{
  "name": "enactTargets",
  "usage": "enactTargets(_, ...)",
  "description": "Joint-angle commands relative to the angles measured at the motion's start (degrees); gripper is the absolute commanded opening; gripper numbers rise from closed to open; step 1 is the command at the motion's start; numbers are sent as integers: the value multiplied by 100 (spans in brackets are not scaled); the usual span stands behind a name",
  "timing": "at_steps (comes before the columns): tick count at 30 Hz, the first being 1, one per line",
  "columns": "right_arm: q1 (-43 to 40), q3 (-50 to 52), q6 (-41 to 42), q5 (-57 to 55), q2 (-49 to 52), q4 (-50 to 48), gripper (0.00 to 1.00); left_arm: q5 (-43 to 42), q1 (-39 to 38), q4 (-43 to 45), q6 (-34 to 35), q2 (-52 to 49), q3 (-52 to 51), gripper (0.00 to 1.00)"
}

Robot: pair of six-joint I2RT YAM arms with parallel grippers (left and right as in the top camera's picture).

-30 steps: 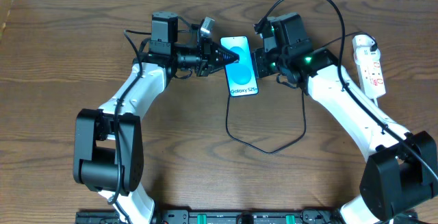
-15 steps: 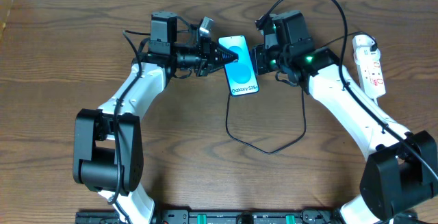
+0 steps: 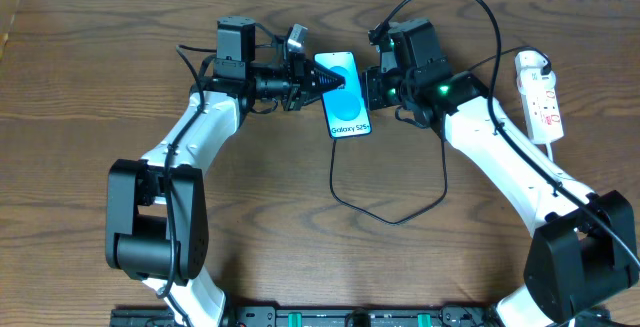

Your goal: Plug charger to phone and switch on socket

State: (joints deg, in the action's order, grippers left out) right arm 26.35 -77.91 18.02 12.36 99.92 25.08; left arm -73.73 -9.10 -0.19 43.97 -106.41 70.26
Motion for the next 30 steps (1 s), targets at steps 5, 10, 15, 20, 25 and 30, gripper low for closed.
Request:
enactTargets(5,457,-79,131,1423,-20,-330,20,162,-382,22,90,-11,46,8)
enactTargets(10,527,-81,170,1421,-20,-387,19,243,-389,20,92,-11,46,8)
enactTargets(15,654,-81,170,1412,-20,-437,17,247,-389,22,92,-11,46,7)
enactTargets(20,688,-81,262,1416,-20,-562,17,420,-389,22,149,-11,46,7)
enactTargets(25,726,-81,278,1419,-20,-581,16,632,-389,46,271,-11,46,7)
enactTargets(30,739,-81,278,1274,-20,-542,16,634,-323,72,269,-11,46,7)
